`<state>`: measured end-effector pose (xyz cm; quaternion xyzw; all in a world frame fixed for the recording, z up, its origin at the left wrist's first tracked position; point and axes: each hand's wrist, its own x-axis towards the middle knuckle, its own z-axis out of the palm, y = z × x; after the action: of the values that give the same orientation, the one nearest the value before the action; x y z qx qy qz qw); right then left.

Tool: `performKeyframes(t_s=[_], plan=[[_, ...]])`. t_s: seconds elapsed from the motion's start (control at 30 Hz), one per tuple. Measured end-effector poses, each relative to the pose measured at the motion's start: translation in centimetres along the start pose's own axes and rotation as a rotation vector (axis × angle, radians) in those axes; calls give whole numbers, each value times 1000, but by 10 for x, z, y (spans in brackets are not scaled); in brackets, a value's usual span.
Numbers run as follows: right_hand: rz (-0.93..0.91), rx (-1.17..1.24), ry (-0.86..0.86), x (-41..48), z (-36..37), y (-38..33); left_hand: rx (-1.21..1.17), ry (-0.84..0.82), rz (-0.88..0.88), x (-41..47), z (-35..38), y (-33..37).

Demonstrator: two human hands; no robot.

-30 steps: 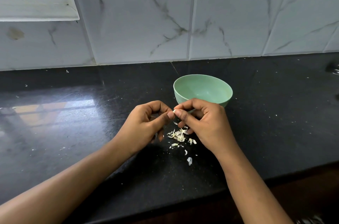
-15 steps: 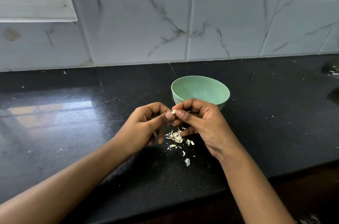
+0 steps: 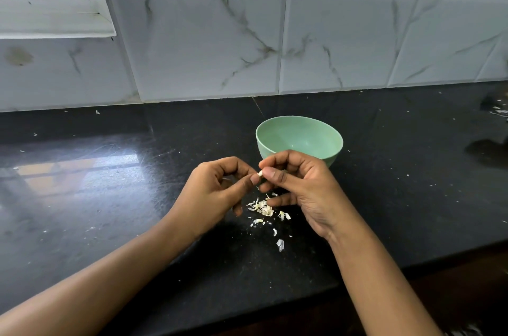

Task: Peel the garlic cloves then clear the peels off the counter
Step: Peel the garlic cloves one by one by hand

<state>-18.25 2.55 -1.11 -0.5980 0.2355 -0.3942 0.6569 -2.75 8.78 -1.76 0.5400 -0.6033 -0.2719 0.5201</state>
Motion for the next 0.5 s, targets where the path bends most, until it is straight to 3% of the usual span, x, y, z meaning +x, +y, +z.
performKeyframes(t_s=[0.5], plan=[[-101, -51, 3, 0, 2, -1, -197, -42, -171, 1, 0, 4]])
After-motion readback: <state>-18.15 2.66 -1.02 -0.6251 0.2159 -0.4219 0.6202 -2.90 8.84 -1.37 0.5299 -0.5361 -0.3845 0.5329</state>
